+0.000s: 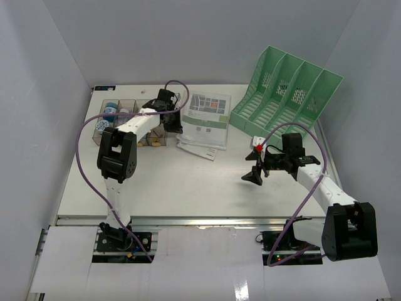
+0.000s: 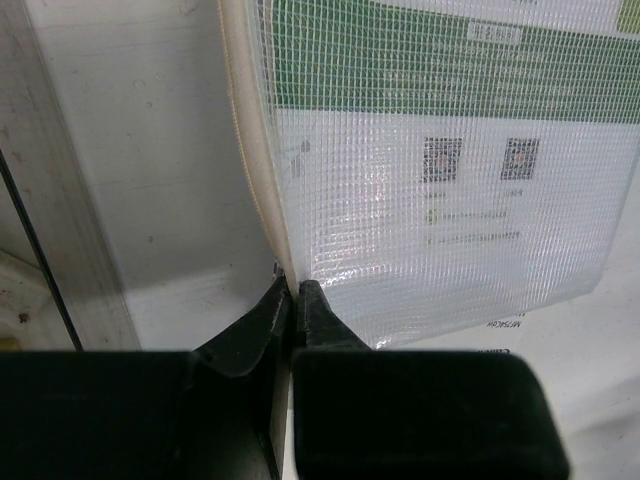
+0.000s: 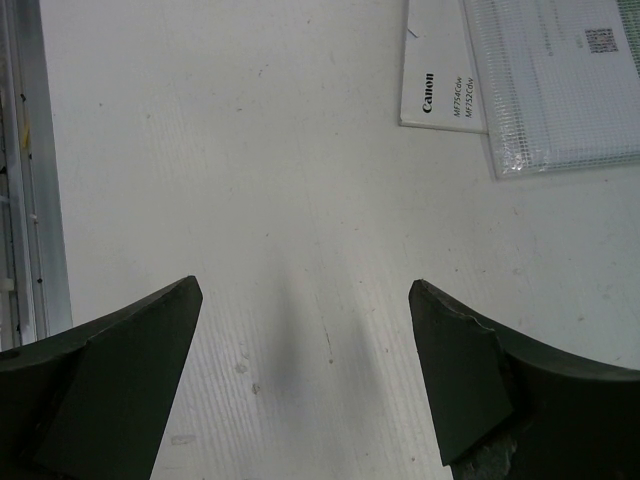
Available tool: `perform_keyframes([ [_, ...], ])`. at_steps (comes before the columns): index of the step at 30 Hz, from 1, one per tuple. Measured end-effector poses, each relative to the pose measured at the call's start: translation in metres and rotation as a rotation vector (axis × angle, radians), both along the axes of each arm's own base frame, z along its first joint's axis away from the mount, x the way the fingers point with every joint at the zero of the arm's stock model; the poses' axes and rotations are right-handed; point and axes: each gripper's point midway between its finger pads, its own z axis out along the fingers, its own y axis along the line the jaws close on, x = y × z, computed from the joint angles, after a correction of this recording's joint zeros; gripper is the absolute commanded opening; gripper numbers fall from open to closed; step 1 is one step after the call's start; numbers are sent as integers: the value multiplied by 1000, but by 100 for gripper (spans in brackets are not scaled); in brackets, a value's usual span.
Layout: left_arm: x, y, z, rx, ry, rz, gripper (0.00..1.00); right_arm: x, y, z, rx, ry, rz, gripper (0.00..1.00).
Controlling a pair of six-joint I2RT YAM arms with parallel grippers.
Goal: Organize the desk
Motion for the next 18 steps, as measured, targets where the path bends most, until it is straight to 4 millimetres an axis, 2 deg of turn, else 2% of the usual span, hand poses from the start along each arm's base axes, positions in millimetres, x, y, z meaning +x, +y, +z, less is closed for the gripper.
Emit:
perform_keyframes([
  [8, -8, -14, 5, -92, 30, -23, 0, -8, 4, 0, 11, 16, 32, 91],
  [14, -57, -23, 23, -232, 71, -41, 0, -11, 15, 4, 34, 89, 10, 91],
  [18, -103, -22, 41, -318, 62, -46, 0, -2, 21, 11, 72, 176, -45, 91],
])
